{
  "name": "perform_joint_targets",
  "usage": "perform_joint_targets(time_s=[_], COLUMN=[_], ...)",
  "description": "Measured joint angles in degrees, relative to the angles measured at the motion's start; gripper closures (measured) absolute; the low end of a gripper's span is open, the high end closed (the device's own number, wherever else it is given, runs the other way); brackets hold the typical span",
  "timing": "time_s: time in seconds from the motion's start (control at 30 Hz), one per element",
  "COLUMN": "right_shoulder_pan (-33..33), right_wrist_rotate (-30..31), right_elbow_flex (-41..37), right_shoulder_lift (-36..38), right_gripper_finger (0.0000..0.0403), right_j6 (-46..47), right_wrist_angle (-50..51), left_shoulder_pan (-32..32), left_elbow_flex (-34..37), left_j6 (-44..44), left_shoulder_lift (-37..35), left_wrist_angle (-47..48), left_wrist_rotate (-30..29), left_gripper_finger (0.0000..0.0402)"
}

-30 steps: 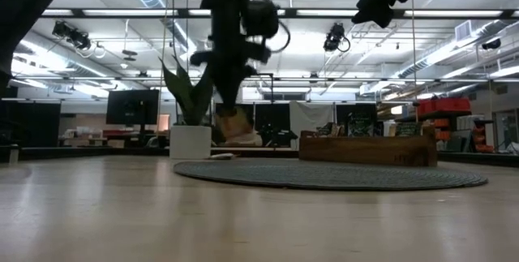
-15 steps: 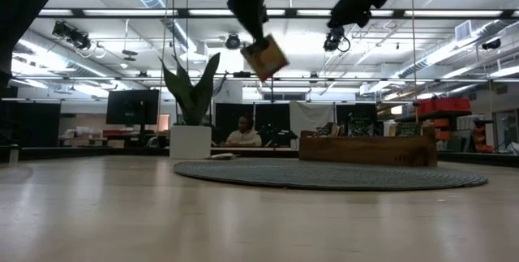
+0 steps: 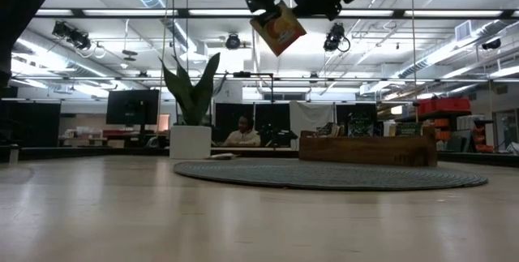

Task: Pick & Place Tea
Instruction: Put the yellow tea bag into the right section of the wooden organizer

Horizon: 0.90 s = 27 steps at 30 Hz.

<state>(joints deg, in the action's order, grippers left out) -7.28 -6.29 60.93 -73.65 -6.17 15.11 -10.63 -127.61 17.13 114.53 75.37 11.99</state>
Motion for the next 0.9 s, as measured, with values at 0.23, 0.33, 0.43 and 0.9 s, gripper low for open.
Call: perform_joint_targets(time_s=[0.23,0.33,0.43,0.9], right_shoulder_pan=[2.46,2.70,2.70,2.68], right_wrist_rotate=[-1.18,-0.13,-0.13,-0.15], right_elbow_flex=[0.00,0.00,0.00,0.00], right_shoulder_lift=[-1.15,-1.13,-1.13,-2.70], right_gripper_finger=[0.0212,0.0213,0.0217,0.0313], right_j6=[2.69,2.87,3.97,7.23], right_wrist_angle=[-0.80,-0.94,-1.06,-0.29], left_shoulder_pan=[0.96,1.16,1.36,2.94], left_elbow_flex=[0.00,0.00,0.02,0.02], left_j6=[0.00,0.02,-0.03,-0.02], left_shoulder_lift=[0.01,0.01,0.01,0.01], left_wrist_angle=[-0.10,-0.31,-0.78,-1.77], left_wrist_rotate=[0.03,-0.03,-0.07,-0.09], left_gripper_finger=[0.0400,0.0400,0.0400,0.0400])
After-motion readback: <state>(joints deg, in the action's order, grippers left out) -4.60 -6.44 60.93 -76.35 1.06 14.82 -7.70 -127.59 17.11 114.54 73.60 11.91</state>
